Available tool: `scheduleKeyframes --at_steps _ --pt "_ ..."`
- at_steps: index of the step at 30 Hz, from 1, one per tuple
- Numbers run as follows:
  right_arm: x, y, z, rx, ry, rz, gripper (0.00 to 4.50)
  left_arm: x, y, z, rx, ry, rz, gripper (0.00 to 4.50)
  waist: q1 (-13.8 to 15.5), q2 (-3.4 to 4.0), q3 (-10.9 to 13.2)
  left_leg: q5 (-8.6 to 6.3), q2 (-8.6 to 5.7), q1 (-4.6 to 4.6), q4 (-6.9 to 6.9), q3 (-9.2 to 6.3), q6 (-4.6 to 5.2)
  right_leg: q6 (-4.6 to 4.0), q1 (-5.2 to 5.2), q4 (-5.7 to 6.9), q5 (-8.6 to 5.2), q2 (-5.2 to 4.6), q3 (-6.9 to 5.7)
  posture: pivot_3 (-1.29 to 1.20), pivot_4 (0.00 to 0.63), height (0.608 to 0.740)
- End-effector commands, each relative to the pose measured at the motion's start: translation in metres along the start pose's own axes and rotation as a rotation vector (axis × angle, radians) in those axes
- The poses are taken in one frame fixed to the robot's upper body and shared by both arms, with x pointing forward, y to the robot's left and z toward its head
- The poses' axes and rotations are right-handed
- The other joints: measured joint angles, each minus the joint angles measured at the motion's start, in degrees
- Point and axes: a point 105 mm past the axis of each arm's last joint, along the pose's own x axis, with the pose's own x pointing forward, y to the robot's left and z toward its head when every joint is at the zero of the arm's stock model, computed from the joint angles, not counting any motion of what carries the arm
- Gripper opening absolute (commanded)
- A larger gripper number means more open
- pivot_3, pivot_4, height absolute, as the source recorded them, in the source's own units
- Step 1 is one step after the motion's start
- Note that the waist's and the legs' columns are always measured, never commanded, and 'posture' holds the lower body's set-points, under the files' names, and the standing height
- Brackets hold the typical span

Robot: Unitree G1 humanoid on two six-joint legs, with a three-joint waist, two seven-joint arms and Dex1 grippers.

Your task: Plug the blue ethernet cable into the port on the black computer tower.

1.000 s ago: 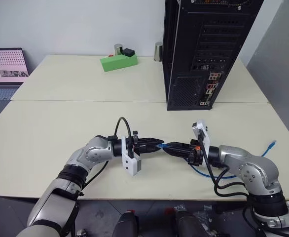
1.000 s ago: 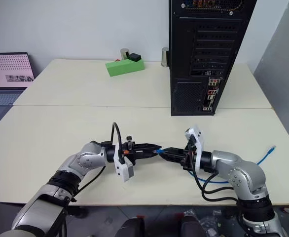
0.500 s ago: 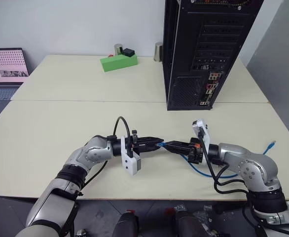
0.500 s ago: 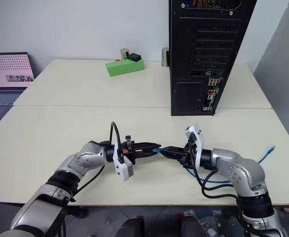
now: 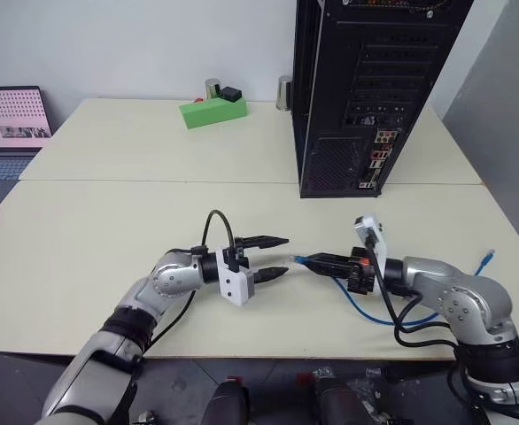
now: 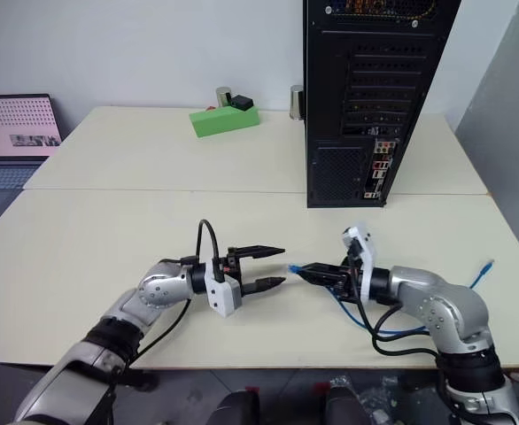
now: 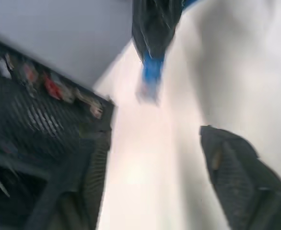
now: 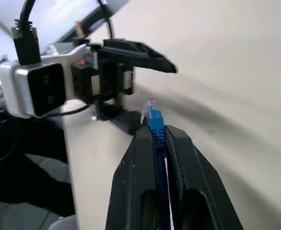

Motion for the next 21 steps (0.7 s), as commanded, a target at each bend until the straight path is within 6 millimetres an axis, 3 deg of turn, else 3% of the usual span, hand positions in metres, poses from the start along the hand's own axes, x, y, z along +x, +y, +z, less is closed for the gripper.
scheduleKeyframes --at_steps 1,4,7,13,21 --pt "-0.021 -0.011 0.024 -0.122 -0.102 -0.173 0.00 0.011 0.015 0.016 -0.213 -0.043 0.063 4.00 0.0 0.00 0.0 0.00 0.00 0.00 0.00 -0.01 0.00 0.00 0.00 0.00 0.00 0.00 0.00 0.00 0.150 0.740" --pt "-0.036 -0.019 0.035 -0.181 -0.155 -0.303 0.00 0.023 0.022 0.023 -0.322 -0.037 0.094 4.00 0.0 -0.01 0.0 0.00 0.00 -0.01 0.01 -0.02 0.00 0.01 0.01 -0.01 -0.01 0.00 -0.01 0.00 0.150 0.740" --pt "-0.051 -0.031 0.055 -0.274 -0.238 -0.509 0.00 0.044 0.047 0.024 -0.461 -0.017 0.194 4.00 0.1 -0.01 0.0 0.00 -0.02 0.00 0.01 -0.02 0.00 0.02 0.03 -0.02 -0.01 0.00 0.00 0.00 0.150 0.740" --pt "-0.062 -0.052 0.077 -0.333 -0.350 -0.799 0.00 0.076 0.070 0.035 -0.527 0.033 0.297 4.00 -0.2 -0.01 0.0 0.00 -0.02 0.01 0.01 -0.04 0.00 0.07 0.01 -0.01 -0.04 0.05 0.02 0.00 0.150 0.740" --pt "-0.041 -0.077 0.094 -0.268 -0.437 -0.956 0.00 0.092 0.099 0.031 -0.536 0.102 0.462 4.00 -0.2 -0.01 0.0 0.01 -0.02 0.01 0.00 -0.02 -0.01 0.01 -0.01 -0.02 -0.01 0.05 0.05 0.00 0.150 0.740"
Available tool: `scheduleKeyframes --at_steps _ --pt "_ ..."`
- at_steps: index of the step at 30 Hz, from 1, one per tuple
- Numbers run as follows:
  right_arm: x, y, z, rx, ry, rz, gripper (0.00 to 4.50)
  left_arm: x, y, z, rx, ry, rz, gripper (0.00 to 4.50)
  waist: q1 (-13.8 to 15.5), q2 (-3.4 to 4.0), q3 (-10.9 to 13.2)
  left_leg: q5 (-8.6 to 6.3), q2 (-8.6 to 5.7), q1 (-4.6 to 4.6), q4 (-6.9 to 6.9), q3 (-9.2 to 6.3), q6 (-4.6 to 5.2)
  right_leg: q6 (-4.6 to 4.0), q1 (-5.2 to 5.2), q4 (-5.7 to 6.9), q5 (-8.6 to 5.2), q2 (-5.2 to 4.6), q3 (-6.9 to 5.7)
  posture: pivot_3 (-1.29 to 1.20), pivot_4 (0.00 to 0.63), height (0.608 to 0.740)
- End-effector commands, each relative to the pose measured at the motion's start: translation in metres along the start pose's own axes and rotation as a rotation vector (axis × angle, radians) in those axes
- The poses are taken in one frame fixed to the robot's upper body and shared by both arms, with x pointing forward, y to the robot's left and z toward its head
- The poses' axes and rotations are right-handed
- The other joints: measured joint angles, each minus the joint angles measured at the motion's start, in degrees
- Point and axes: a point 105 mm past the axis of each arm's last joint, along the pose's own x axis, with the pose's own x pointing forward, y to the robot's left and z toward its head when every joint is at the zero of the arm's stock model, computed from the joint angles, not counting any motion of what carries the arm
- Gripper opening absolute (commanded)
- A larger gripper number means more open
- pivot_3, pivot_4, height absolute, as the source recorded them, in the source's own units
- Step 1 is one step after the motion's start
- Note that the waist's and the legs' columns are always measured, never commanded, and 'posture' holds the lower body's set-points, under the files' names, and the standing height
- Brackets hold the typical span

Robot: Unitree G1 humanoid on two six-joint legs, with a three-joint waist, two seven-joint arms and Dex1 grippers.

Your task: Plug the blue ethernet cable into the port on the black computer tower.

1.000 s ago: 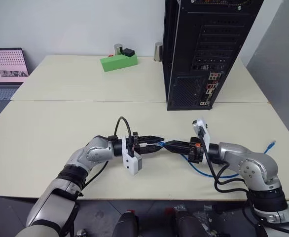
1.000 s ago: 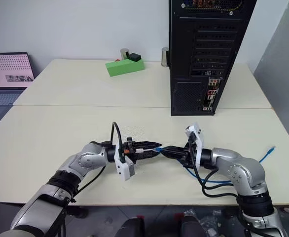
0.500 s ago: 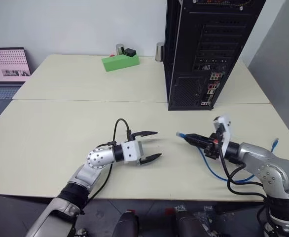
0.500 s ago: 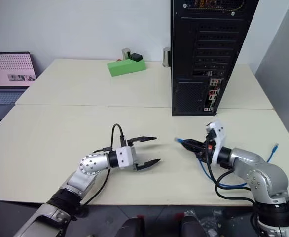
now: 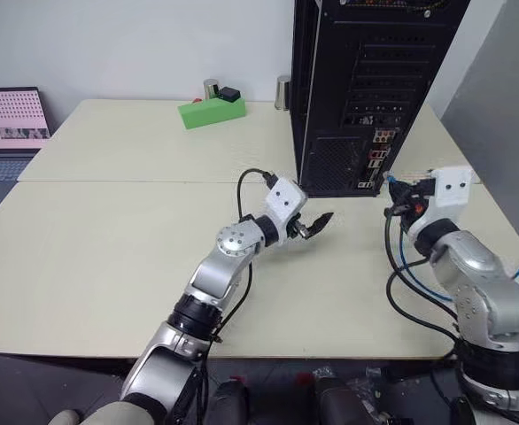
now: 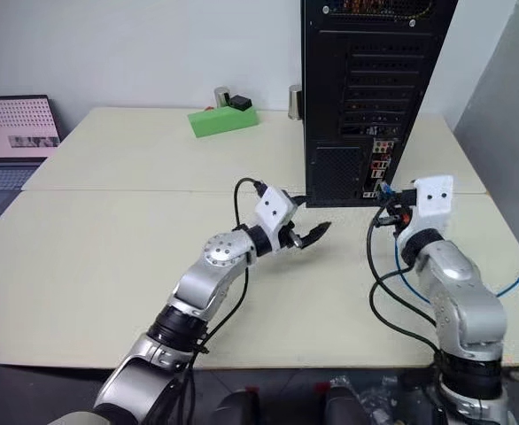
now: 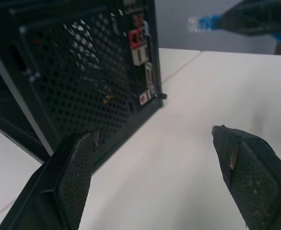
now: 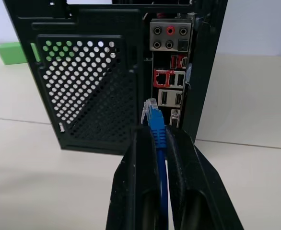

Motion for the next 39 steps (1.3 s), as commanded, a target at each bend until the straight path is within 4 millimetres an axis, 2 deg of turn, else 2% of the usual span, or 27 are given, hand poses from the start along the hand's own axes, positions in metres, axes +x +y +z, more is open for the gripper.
scheduleKeyframes --at_steps 1,6,13,39 --pt "0.015 0.001 0.014 0.009 -0.060 -0.064 0.00 0.006 0.020 0.012 0.039 -0.007 0.125 4.00 0.0 0.00 0.0 0.00 0.00 0.00 0.00 0.01 0.00 0.00 -0.01 0.00 0.00 0.00 0.01 0.00 0.150 0.740" --pt "0.028 0.004 0.017 0.028 -0.069 -0.088 0.00 0.011 0.020 0.016 -0.002 -0.011 0.117 4.00 0.2 0.00 0.0 0.00 -0.01 -0.03 -0.01 0.01 0.00 -0.01 -0.03 0.00 0.01 -0.02 0.00 0.00 0.150 0.740" --pt "0.038 0.005 0.021 0.074 -0.063 -0.087 0.00 0.009 0.023 0.012 0.010 0.003 0.141 4.00 0.2 0.01 0.0 0.00 -0.01 -0.07 -0.01 0.02 0.00 -0.01 -0.08 0.01 0.01 -0.02 0.01 0.00 0.150 0.740" --pt "0.051 0.001 0.021 0.071 -0.066 -0.089 0.00 0.006 0.020 0.009 0.048 0.017 0.127 4.00 0.2 0.01 0.0 0.00 -0.01 -0.23 -0.01 0.02 0.00 -0.02 -0.24 0.02 0.01 -0.03 0.01 0.00 0.150 0.740"
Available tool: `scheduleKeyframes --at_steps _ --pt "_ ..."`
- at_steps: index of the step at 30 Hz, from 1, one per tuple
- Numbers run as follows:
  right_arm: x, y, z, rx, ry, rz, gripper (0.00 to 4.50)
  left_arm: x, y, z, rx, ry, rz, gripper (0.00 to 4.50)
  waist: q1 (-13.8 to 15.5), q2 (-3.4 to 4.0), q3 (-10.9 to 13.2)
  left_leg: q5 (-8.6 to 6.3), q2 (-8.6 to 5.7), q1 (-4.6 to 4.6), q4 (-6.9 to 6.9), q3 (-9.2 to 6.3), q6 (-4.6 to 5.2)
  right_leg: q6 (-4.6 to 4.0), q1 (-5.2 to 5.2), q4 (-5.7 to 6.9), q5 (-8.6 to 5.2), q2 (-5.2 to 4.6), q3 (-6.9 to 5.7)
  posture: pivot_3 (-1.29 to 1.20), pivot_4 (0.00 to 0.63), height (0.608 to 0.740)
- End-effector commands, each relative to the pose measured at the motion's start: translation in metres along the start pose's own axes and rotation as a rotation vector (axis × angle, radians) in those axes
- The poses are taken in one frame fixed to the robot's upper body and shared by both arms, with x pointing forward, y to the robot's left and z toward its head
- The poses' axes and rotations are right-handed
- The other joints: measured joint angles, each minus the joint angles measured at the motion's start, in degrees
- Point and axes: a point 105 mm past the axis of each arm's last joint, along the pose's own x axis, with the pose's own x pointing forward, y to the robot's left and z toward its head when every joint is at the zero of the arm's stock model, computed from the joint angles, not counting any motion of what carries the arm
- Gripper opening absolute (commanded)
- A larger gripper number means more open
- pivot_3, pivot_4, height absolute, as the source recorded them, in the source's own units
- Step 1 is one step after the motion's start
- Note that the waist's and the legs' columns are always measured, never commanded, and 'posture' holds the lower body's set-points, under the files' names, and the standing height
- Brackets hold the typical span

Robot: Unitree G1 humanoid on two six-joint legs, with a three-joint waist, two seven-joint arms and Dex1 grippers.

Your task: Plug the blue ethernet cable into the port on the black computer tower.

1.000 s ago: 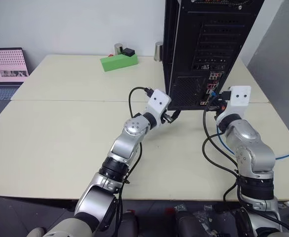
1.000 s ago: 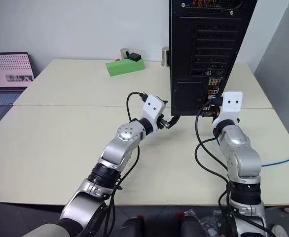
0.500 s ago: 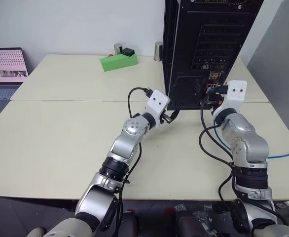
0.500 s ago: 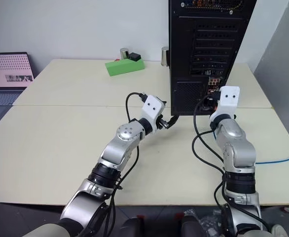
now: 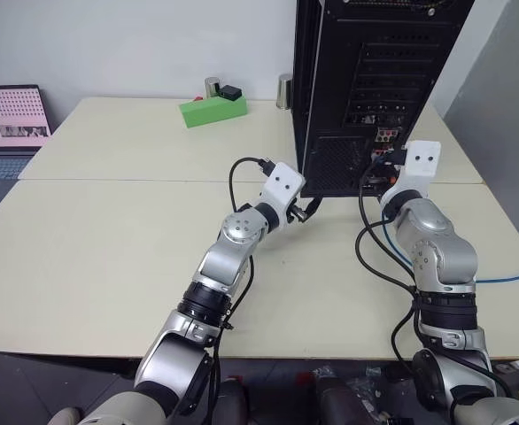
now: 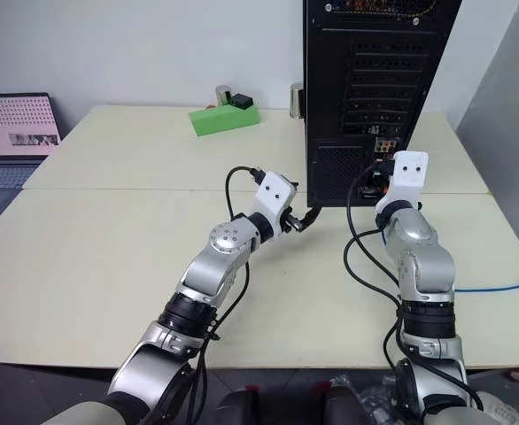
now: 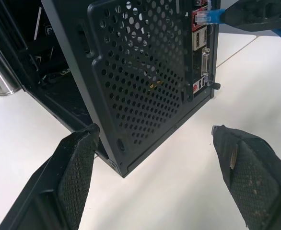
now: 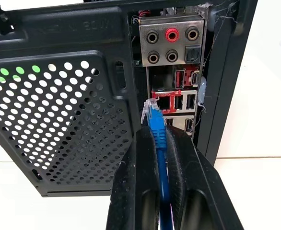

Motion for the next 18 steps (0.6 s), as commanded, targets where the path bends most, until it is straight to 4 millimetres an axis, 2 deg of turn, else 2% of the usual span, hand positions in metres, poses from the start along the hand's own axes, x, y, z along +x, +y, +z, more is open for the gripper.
scheduleKeyframes --at_steps 1,18 --pt "-0.0001 -0.0014 0.0197 -0.006 -0.074 0.002 0.00 -0.0015 -0.0008 0.0148 0.026 -0.053 -0.005 4.00 0.0 0.00 0.0 0.00 0.00 0.00 0.00 0.00 0.00 0.00 0.00 0.00 0.00 0.00 0.00 0.00 0.150 0.740" --pt "0.0024 -0.0029 0.0174 -0.013 -0.076 0.001 0.00 -0.0027 -0.0022 0.0133 0.037 -0.050 -0.007 4.00 0.0 0.00 0.0 0.00 0.00 -0.02 0.00 0.00 0.00 0.00 -0.03 0.00 0.00 0.00 0.00 0.00 0.150 0.740"
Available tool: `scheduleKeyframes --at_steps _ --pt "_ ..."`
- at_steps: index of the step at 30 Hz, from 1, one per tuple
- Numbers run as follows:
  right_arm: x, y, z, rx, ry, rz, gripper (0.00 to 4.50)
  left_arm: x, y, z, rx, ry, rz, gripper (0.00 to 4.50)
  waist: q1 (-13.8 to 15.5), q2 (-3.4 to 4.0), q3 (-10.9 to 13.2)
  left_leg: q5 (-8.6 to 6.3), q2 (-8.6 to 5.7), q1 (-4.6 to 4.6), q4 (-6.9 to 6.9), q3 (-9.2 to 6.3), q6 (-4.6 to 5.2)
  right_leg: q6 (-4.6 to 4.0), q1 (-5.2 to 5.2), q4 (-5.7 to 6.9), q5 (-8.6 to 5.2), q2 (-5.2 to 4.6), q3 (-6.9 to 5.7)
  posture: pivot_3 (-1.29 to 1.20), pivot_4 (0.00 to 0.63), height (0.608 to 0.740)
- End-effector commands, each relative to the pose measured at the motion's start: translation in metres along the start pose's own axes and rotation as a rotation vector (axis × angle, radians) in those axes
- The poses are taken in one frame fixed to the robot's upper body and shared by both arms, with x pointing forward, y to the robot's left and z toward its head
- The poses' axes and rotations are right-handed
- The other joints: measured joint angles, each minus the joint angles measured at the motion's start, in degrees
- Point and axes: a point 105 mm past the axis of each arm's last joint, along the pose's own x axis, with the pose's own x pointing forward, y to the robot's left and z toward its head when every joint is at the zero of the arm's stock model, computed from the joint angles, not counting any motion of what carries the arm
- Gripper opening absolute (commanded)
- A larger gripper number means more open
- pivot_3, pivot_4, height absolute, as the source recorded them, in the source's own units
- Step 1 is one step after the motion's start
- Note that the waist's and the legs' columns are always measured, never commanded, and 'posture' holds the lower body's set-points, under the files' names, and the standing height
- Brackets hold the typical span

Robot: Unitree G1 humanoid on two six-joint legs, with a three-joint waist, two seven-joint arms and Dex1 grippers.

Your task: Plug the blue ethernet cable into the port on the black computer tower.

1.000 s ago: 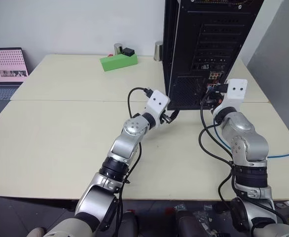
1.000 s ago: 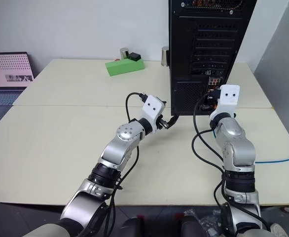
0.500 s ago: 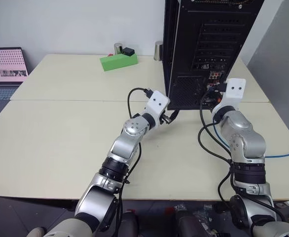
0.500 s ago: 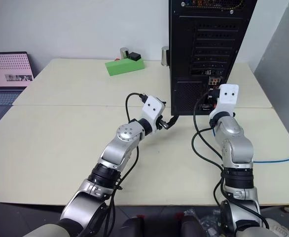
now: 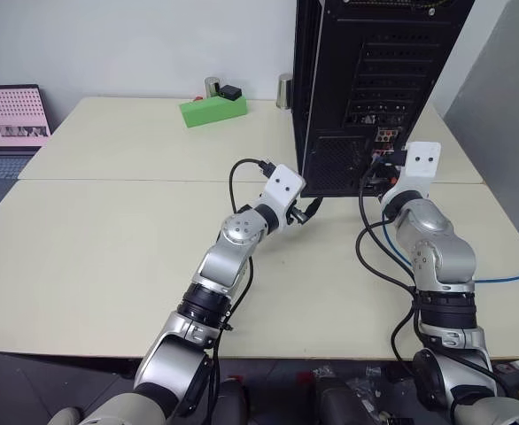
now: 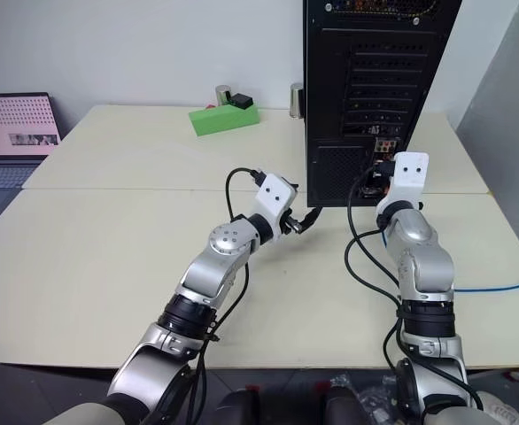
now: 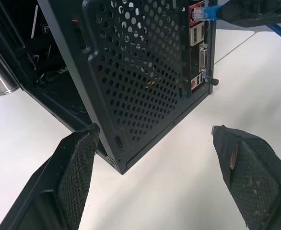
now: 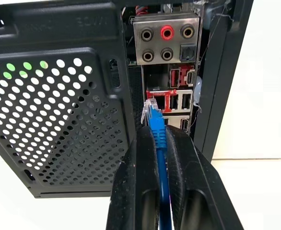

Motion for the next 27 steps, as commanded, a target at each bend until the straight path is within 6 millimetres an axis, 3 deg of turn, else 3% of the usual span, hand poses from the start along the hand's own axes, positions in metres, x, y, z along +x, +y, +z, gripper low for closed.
scheduleKeyframes --at_steps 1,27 --pt "0.0009 -0.0007 0.0208 -0.002 -0.076 0.003 0.00 -0.0013 -0.0003 0.0161 0.028 -0.058 0.005 4.00 0.0 0.00 0.0 0.00 0.00 0.00 0.00 0.00 0.00 0.00 0.00 0.00 0.00 0.00 0.00 0.00 0.150 0.740" --pt "0.0086 -0.0082 0.0201 -0.015 -0.066 -0.036 0.00 -0.0021 0.0004 0.0141 0.030 -0.052 0.008 4.00 0.0 0.00 0.0 0.00 0.00 -0.02 0.00 0.00 0.00 0.00 -0.02 0.00 0.00 0.00 0.00 0.00 0.150 0.740"
